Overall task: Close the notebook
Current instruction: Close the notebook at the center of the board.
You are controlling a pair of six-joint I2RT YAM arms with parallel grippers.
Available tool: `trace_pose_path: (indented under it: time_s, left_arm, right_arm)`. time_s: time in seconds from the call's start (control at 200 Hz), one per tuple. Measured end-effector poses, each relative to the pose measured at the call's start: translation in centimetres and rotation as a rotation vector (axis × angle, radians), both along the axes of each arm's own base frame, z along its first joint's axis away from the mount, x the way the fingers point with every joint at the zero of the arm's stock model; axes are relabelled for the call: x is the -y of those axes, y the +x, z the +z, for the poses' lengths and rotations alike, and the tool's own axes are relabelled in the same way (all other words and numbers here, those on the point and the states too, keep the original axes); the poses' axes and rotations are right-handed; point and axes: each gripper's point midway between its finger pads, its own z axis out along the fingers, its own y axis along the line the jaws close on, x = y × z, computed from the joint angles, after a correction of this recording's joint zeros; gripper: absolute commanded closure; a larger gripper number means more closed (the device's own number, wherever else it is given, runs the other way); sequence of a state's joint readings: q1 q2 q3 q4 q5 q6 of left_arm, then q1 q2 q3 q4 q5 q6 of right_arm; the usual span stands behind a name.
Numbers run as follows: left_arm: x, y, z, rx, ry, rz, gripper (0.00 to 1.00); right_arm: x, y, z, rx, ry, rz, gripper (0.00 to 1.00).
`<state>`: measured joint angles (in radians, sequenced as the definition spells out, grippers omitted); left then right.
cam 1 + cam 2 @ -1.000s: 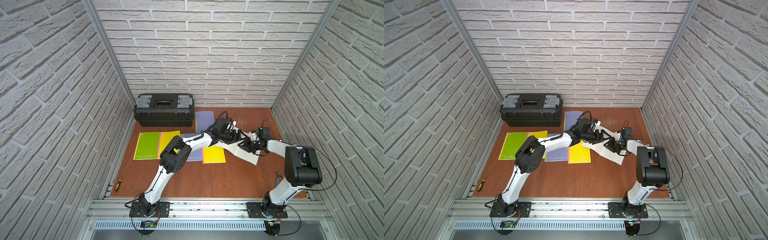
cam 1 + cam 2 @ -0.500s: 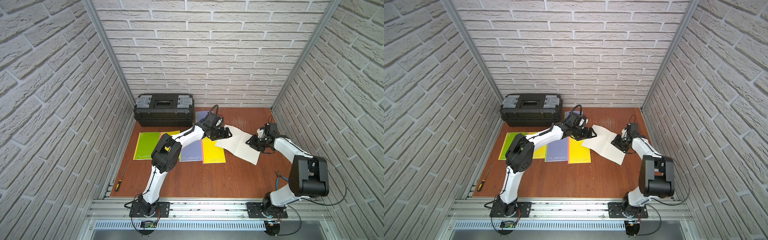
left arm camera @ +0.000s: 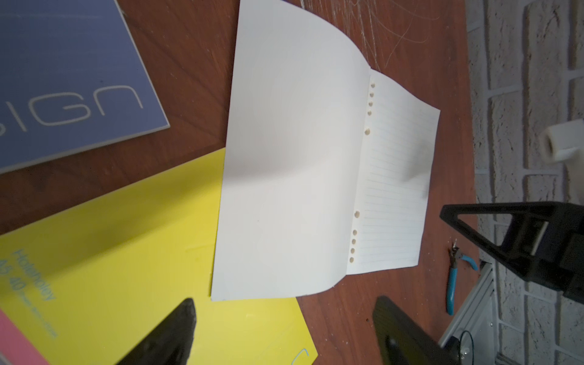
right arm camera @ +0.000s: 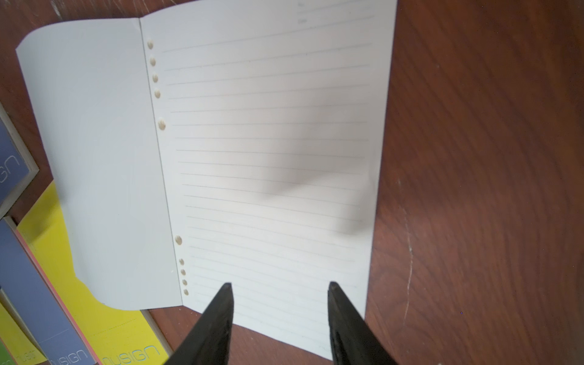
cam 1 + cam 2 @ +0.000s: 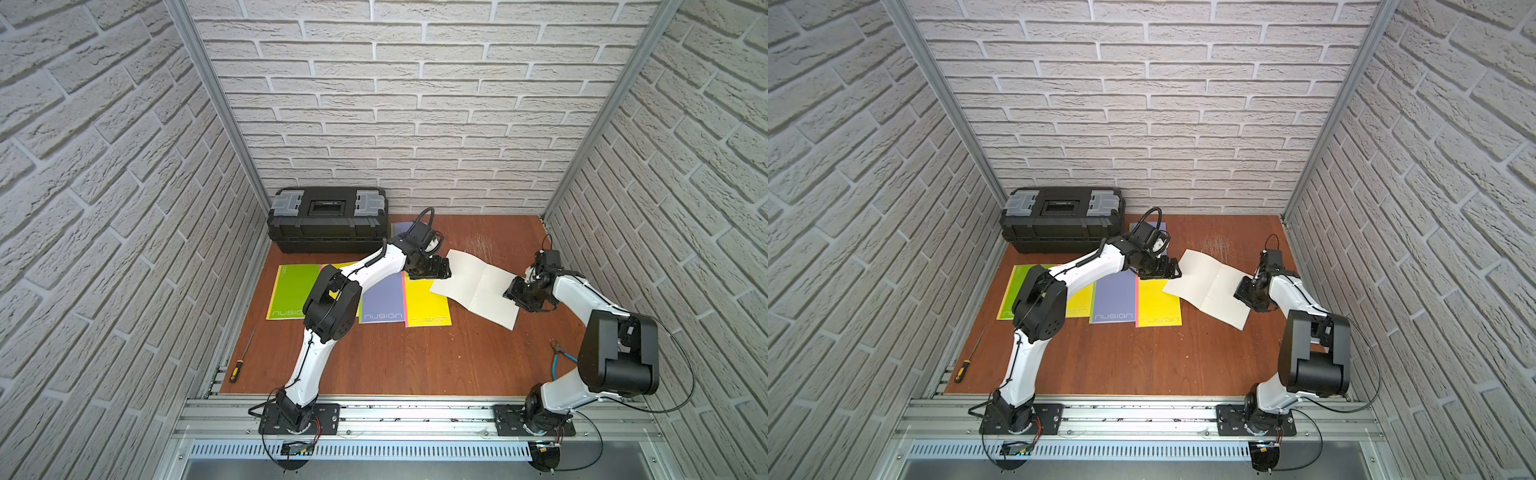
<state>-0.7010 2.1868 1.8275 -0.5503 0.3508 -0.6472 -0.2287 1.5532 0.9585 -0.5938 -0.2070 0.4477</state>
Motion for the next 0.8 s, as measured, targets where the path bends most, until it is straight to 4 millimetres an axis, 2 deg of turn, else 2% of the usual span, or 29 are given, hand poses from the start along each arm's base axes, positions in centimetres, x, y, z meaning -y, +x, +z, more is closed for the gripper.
trace_pose_path:
  time_s: [0.395,0.795]
  left_arm:
    - [-0.6,0.0,-2.6,-0.049,0.052,-0.002,0.13]
    - [-0.2,0.7,-2.3,-0.043,0.049,-0.009,0.13]
  right_arm:
    - [1.1,-0.7,-2.0,-0.073,-0.022,-0.013,0.57]
    - [1.9,-1.1,-3.0,-0.108,-0.034,-0.025,0.59]
